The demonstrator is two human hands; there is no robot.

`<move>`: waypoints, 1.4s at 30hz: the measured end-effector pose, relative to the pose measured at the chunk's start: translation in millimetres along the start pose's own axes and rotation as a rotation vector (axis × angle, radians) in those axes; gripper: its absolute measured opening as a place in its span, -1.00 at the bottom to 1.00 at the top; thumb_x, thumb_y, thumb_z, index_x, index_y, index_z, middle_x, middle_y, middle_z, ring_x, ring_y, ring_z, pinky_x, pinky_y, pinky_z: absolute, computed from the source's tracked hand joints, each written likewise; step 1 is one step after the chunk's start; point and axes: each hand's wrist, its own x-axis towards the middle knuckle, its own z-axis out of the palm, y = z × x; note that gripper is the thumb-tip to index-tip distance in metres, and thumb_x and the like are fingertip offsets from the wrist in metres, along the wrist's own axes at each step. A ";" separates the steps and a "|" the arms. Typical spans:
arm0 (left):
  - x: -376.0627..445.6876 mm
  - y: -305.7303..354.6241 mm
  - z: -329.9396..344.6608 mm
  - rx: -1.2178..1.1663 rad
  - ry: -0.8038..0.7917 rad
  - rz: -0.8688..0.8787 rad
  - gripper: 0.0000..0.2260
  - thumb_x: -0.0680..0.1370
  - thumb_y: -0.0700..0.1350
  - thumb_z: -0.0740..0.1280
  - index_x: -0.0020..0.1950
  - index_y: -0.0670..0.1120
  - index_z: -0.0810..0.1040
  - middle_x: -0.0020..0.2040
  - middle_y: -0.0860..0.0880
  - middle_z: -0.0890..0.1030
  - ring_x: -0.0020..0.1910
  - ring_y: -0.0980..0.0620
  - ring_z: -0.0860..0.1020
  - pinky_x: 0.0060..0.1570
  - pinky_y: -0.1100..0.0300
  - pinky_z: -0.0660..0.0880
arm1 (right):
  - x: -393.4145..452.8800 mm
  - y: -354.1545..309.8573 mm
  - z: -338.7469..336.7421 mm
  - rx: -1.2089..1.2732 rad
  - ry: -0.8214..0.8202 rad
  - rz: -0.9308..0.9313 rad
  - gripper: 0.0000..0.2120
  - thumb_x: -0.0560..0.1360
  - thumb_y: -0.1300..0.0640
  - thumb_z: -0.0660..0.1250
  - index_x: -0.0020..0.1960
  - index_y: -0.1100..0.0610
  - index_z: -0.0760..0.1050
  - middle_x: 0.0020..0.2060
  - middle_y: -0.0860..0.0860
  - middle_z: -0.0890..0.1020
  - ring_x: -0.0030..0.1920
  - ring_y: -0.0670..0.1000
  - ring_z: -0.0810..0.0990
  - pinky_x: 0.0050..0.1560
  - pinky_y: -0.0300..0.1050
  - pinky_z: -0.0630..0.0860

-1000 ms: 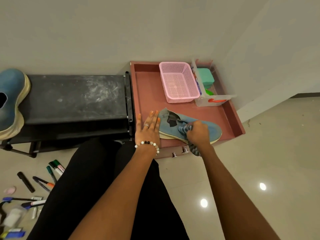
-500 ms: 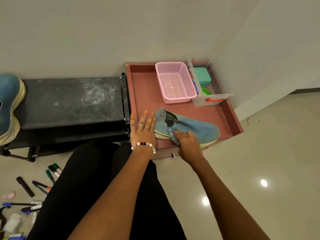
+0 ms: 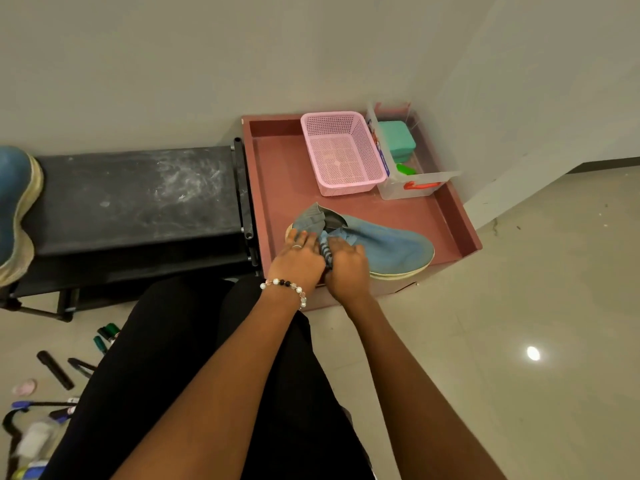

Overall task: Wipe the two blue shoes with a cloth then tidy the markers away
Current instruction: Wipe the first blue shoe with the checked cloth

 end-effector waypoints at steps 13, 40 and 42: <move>5.0 1.1 6.5 -0.113 -0.242 -0.111 -0.53 0.67 -0.20 -0.05 0.54 -0.27 -0.11 0.56 -0.21 -0.12 0.55 -0.13 -0.14 0.51 -0.03 -0.16 | 18.0 -1.6 -5.9 0.055 0.036 -0.060 -0.67 0.40 0.33 0.30 0.15 0.22 0.54 0.08 0.14 0.61 0.02 0.23 0.51 0.06 -0.02 0.40; 4.1 8.0 6.5 -0.200 -0.305 -0.183 -0.40 0.63 -0.23 0.01 0.56 -0.02 -0.27 0.56 -0.10 -0.24 0.54 -0.07 -0.24 0.47 -0.07 -0.24 | -22.6 42.3 -14.1 -0.156 0.112 0.331 -0.82 0.37 0.38 0.30 -0.06 0.30 0.60 -0.02 0.30 0.61 0.15 0.30 0.49 0.01 0.08 0.47; 6.6 7.3 7.6 -0.200 -0.316 -0.191 -0.42 0.65 -0.18 0.02 0.56 -0.02 -0.25 0.56 -0.08 -0.24 0.54 -0.06 -0.23 0.47 -0.06 -0.26 | -5.7 5.0 -9.6 0.037 0.077 0.330 -0.82 0.45 0.30 0.24 -0.04 0.28 0.59 -0.01 0.26 0.61 0.17 0.26 0.47 0.15 0.02 0.38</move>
